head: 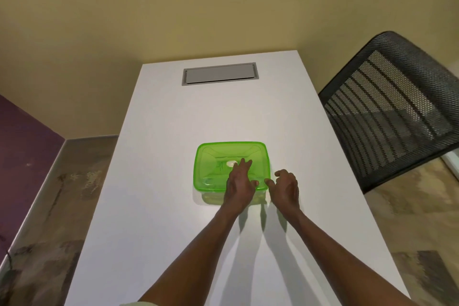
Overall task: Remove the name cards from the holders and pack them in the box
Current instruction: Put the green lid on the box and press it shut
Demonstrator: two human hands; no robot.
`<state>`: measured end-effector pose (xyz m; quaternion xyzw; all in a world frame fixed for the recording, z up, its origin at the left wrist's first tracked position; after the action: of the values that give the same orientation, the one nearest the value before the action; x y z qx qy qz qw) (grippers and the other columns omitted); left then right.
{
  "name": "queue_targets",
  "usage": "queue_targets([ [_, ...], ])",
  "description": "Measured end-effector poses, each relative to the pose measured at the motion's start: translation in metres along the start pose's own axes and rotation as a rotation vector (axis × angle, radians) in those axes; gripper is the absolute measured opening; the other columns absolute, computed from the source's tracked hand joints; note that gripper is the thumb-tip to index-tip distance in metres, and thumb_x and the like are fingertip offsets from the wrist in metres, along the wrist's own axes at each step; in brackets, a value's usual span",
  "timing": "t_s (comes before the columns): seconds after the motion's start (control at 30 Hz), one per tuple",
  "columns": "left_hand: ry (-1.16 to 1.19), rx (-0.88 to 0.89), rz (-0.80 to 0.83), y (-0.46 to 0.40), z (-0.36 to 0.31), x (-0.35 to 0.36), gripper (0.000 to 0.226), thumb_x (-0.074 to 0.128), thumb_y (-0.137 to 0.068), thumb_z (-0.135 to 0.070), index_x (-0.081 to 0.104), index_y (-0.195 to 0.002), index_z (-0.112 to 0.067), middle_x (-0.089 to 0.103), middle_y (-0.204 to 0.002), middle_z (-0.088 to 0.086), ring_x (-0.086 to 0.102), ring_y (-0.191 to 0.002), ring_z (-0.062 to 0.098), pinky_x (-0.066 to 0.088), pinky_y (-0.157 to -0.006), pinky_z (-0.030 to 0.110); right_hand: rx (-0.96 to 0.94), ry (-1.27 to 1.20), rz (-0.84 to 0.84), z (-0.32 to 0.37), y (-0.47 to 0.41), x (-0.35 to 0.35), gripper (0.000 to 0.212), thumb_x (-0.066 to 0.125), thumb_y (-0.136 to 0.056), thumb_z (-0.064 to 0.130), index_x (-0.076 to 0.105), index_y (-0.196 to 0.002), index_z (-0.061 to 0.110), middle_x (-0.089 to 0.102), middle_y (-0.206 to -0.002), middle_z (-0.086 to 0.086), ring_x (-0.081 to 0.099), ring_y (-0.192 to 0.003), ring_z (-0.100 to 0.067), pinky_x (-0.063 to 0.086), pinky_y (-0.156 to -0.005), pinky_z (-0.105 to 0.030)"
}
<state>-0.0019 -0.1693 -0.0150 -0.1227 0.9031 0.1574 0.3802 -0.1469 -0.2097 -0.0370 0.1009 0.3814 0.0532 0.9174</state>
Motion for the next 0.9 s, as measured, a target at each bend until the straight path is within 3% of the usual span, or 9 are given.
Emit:
queue_targets([
  [0.03,-0.038,-0.009,0.016,-0.001,0.003,0.004,0.068,0.069,-0.087,-0.016,0.038,-0.147,-0.018,0.031,-0.157,0.007,0.021,-0.148,0.026,0.024,-0.116,0.036,0.084,-0.034,0.07,-0.003,-0.002,0.005,0.033,0.072,-0.083,0.022,0.062,-0.105,0.0,0.066,-0.098,-0.016,0.062,-0.094,-0.029,0.046,-0.081,-0.034],
  [0.1,-0.119,0.003,0.042,-0.003,0.0,0.012,0.066,0.068,-0.088,-0.017,0.038,-0.147,-0.016,0.031,-0.156,0.011,0.018,-0.148,0.03,0.028,-0.114,0.039,0.209,-0.153,0.188,-0.009,-0.007,0.01,0.023,0.077,-0.079,0.022,0.065,-0.074,0.003,0.065,-0.073,-0.014,0.061,-0.073,-0.025,0.048,-0.071,-0.034],
  [0.2,-0.214,0.031,0.055,-0.004,-0.005,0.017,0.055,0.068,-0.087,-0.021,0.049,-0.138,-0.009,0.036,-0.152,0.016,0.024,-0.145,0.034,0.035,-0.107,0.044,0.381,-0.389,0.249,-0.016,-0.008,0.016,0.042,0.079,-0.075,0.007,0.049,-0.047,0.009,0.048,-0.045,-0.006,0.048,-0.044,-0.018,0.04,-0.048,-0.026],
  [0.3,-0.252,0.041,0.048,-0.006,-0.007,0.017,0.05,0.071,-0.085,-0.021,0.056,-0.128,-0.001,0.042,-0.148,0.02,0.031,-0.141,0.036,0.039,-0.103,0.047,0.525,-0.531,0.233,-0.023,-0.011,0.02,0.038,0.078,-0.073,-0.005,0.049,-0.05,0.006,0.05,-0.05,-0.008,0.044,-0.036,-0.015,0.035,-0.036,-0.02],
  [0.43,-0.364,0.063,0.096,-0.007,-0.01,0.02,0.049,0.068,-0.087,-0.022,0.054,-0.13,-0.001,0.034,-0.153,0.019,0.024,-0.144,0.037,0.04,-0.106,0.047,0.607,-0.484,0.249,-0.023,-0.016,0.028,0.023,0.079,-0.073,-0.004,0.058,-0.064,-0.001,0.059,-0.059,-0.013,0.052,-0.043,-0.019,0.051,-0.045,-0.028],
  [0.53,-0.431,0.08,0.114,-0.011,-0.01,0.025,0.047,0.064,-0.091,-0.021,0.052,-0.131,-0.002,0.031,-0.154,0.02,0.021,-0.145,0.038,0.042,-0.105,0.047,0.591,-0.345,0.257,-0.024,-0.024,0.031,0.029,0.08,-0.074,0.003,0.055,-0.059,0.006,0.055,-0.044,-0.007,0.047,-0.028,-0.013,0.036,-0.031,-0.016],
  [0.67,-0.524,0.085,0.168,-0.01,-0.011,0.027,0.045,0.062,-0.092,-0.023,0.051,-0.131,-0.004,0.029,-0.155,0.022,0.022,-0.144,0.042,0.044,-0.103,0.046,0.571,-0.272,0.277,-0.024,-0.022,0.031,0.032,0.08,-0.074,0.006,0.053,-0.057,0.008,0.045,-0.025,0.002,0.039,-0.017,-0.008,0.025,-0.027,-0.007],
  [0.83,-0.562,0.063,0.218,-0.012,-0.015,0.026,0.053,0.064,-0.09,-0.026,0.048,-0.134,-0.001,0.03,-0.153,0.024,0.024,-0.142,0.045,0.041,-0.105,0.047,0.586,-0.426,0.285,-0.025,-0.019,0.027,0.024,0.079,-0.073,-0.002,0.057,-0.065,0.001,0.062,-0.063,-0.016,0.047,-0.036,-0.015,0.039,-0.033,-0.02],
  [0.9,-0.536,0.054,0.196,-0.014,-0.018,0.024,0.047,0.067,-0.088,-0.025,0.054,-0.126,0.0,0.041,-0.146,0.025,0.035,-0.136,0.044,0.042,-0.103,0.045,0.612,-0.47,0.339,-0.024,-0.019,0.027,0.023,0.078,-0.073,-0.004,0.057,-0.066,0.0,0.059,-0.064,-0.015,0.048,-0.046,-0.017,0.047,-0.042,-0.025],
])
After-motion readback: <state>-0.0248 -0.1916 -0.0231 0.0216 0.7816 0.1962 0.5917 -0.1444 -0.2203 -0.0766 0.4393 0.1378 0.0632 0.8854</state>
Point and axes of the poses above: each hand's wrist, its own y-axis away from the middle knuckle, its own x-axis out of the palm, z = x × y, the point moved 7 cm from there along -y, towards the middle knuckle
